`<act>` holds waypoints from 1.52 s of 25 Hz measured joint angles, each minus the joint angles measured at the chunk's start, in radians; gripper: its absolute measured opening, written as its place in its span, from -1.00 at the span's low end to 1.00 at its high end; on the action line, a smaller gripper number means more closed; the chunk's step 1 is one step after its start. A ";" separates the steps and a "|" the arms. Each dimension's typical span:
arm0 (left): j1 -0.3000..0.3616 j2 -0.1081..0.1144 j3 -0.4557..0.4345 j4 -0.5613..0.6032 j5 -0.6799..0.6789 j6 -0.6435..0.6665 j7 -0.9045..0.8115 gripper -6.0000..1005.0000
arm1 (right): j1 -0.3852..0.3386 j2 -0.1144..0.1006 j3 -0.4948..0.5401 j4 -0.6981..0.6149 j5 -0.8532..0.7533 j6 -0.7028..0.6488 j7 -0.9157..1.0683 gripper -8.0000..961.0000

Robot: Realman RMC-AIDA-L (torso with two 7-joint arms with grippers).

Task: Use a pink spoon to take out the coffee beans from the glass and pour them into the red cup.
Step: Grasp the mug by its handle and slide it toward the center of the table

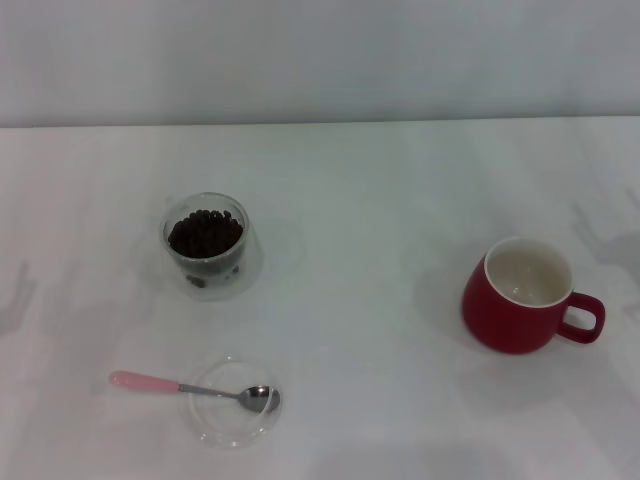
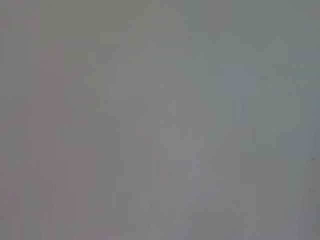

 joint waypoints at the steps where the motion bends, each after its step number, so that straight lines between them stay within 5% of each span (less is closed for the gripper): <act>1: 0.000 0.000 0.000 0.000 0.000 0.000 0.000 0.75 | 0.000 0.000 0.000 0.001 0.000 0.000 0.000 0.75; 28: 0.001 0.003 0.000 0.002 0.000 0.003 0.001 0.75 | -0.030 -0.002 -0.014 0.006 -0.001 0.006 0.002 0.75; 38: 0.000 0.003 0.000 0.002 0.000 0.003 0.001 0.75 | -0.149 -0.054 -0.171 0.006 -0.085 -0.001 0.076 0.75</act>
